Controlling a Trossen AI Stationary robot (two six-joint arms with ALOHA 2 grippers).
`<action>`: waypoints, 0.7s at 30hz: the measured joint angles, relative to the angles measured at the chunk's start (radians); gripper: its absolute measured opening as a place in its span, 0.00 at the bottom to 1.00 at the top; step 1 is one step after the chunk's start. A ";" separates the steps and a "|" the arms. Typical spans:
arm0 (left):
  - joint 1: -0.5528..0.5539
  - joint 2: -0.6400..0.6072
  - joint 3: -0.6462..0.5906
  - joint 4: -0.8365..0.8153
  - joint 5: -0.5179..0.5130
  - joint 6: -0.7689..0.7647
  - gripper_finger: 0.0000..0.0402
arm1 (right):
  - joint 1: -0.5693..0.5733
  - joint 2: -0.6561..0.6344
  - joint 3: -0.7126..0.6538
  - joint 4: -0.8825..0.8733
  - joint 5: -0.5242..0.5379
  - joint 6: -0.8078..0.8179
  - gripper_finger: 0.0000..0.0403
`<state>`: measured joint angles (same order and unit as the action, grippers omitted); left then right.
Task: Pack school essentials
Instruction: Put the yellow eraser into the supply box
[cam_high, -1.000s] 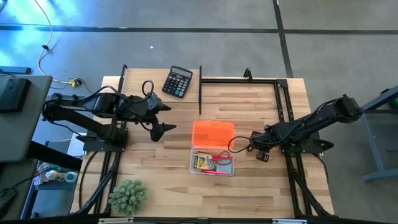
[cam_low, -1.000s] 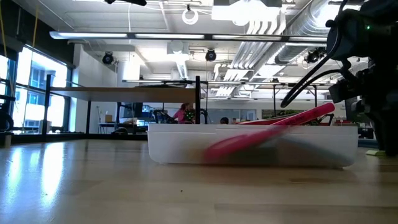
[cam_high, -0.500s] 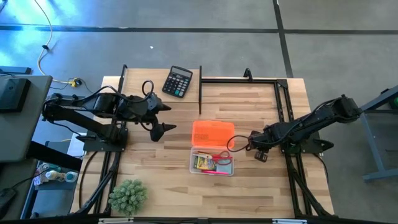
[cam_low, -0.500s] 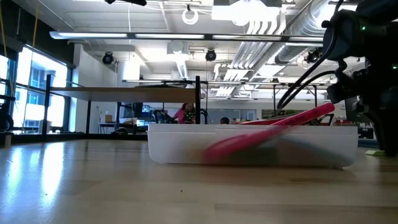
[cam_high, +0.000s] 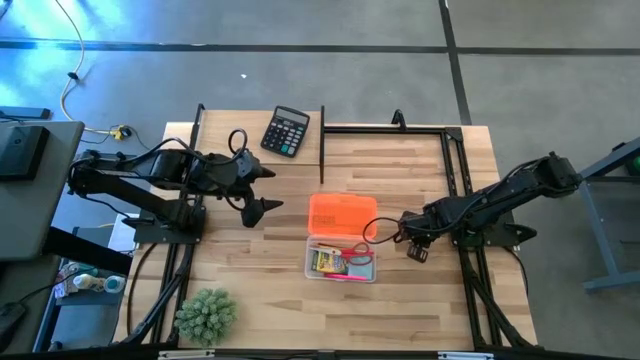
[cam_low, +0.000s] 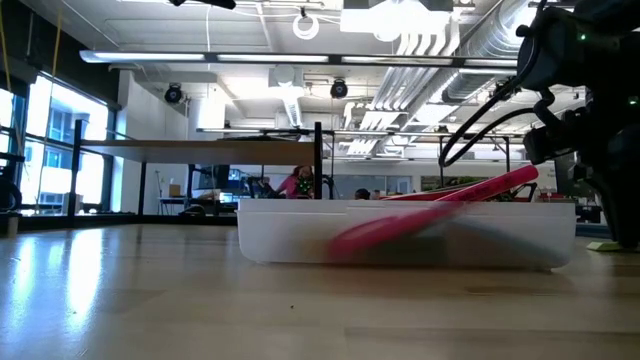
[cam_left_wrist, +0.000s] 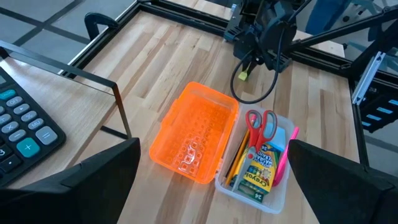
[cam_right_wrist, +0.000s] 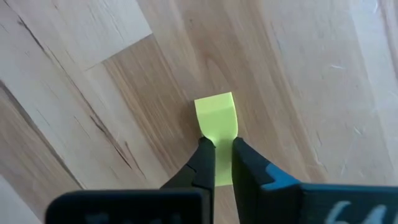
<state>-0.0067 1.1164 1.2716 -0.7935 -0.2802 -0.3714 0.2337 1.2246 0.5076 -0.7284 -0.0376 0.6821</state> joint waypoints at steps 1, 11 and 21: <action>0.000 0.000 0.000 0.000 0.000 0.000 0.98 | 0.000 0.000 0.000 0.000 -0.001 0.002 0.03; 0.000 0.000 0.000 0.000 0.000 0.000 0.98 | 0.001 -0.003 0.057 0.045 -0.058 -0.004 0.02; 0.000 0.000 0.000 -0.001 0.000 0.015 0.98 | 0.028 -0.003 0.150 0.031 0.001 0.042 0.03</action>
<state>-0.0067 1.1164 1.2716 -0.7940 -0.2800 -0.3563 0.2615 1.2221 0.6577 -0.6974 -0.0364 0.7241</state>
